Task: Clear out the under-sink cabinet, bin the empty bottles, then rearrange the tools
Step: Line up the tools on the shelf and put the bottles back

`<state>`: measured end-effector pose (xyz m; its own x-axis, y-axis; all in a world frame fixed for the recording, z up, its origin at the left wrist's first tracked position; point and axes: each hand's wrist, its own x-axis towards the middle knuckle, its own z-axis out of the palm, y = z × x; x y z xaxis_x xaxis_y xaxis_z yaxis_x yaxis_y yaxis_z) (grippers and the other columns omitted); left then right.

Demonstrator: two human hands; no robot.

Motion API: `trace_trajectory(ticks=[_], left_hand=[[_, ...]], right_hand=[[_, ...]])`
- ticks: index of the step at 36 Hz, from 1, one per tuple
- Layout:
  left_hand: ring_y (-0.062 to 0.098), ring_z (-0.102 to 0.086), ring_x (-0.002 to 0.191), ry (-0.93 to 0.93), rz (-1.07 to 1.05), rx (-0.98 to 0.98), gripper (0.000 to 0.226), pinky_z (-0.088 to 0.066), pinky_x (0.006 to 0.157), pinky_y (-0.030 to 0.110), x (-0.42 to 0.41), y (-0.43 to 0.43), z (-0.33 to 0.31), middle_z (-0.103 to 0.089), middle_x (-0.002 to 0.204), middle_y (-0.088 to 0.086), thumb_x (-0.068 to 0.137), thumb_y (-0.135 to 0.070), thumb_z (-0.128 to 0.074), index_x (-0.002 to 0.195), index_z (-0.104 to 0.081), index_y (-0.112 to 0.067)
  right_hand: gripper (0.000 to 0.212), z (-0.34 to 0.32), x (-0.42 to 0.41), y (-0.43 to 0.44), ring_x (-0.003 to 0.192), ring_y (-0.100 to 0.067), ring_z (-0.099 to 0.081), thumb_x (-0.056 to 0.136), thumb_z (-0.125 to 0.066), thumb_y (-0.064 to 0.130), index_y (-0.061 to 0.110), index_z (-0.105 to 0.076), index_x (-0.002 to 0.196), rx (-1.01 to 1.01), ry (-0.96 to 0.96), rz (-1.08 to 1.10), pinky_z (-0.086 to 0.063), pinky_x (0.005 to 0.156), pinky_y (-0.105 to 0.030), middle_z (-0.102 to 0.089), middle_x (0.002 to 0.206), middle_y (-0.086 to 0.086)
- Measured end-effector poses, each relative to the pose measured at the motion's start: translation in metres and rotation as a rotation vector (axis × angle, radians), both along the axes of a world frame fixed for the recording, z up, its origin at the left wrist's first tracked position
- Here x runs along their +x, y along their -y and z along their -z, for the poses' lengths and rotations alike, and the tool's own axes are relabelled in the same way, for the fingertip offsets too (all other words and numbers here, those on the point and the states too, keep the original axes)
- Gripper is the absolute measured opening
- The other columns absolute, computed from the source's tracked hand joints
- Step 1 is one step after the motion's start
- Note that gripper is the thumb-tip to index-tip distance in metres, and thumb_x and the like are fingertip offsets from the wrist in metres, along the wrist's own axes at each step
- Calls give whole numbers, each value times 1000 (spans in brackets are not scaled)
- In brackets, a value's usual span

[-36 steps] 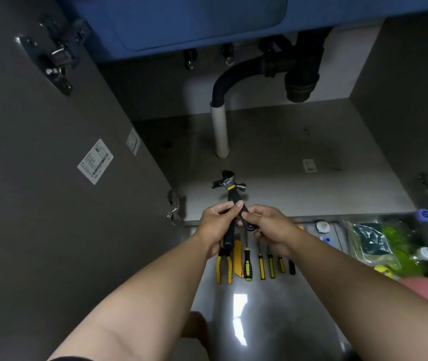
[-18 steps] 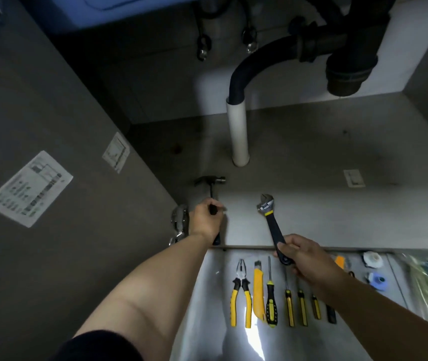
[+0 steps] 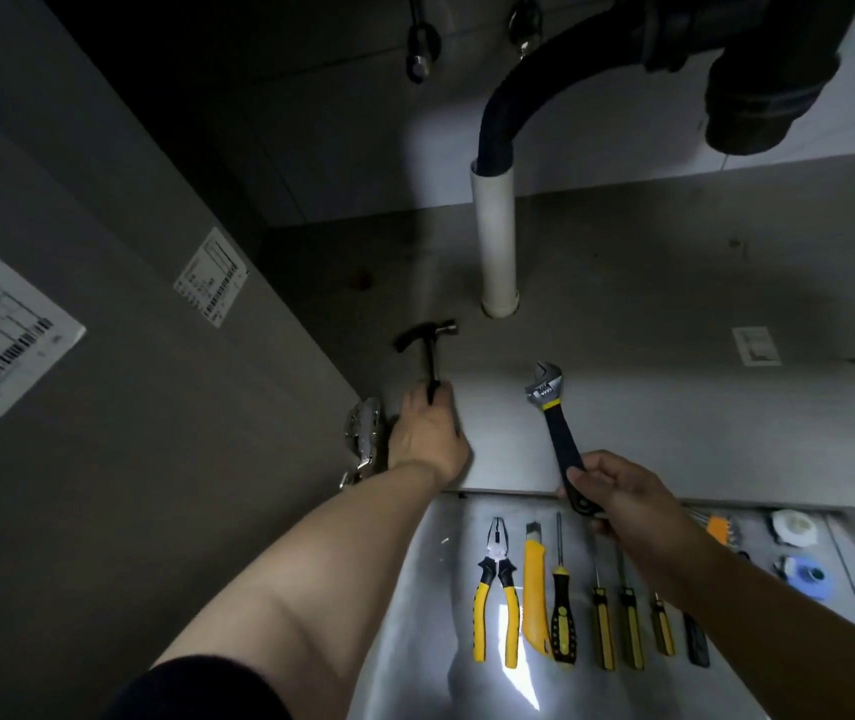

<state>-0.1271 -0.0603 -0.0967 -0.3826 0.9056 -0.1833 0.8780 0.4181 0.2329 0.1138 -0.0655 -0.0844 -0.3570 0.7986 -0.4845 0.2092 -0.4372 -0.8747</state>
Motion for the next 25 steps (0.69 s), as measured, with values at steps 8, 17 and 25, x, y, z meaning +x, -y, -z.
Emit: trace_trajectory(ticks=[8,17,25], left_hand=[[36,-38,132,-275,49,-88,54,-46,100,42,13,9,1,-28,152,19,93,2,-39,146,-35,1],[35,-31,141,-434,57,-246,56,-40,107,38,3,-9,8,-9,163,21,102,-6,-28,155,-17,6],[32,-31,142,-606,39,-360,52,-28,112,36,-4,-20,4,-21,160,20,107,-17,-20,155,-22,1]], right_hand=[[15,-3,-6,2,76,-11,-61,100,-58,23,14,-69,105,-24,-9,11,-42,68,-29,-76,88,-1],[15,5,-4,3,79,-14,-62,100,-57,25,17,-69,104,-19,15,-36,-44,69,-30,-75,87,2],[15,2,-5,5,89,-20,-64,100,-58,22,13,-69,104,-28,-1,-18,-43,73,-32,-76,93,-4]])
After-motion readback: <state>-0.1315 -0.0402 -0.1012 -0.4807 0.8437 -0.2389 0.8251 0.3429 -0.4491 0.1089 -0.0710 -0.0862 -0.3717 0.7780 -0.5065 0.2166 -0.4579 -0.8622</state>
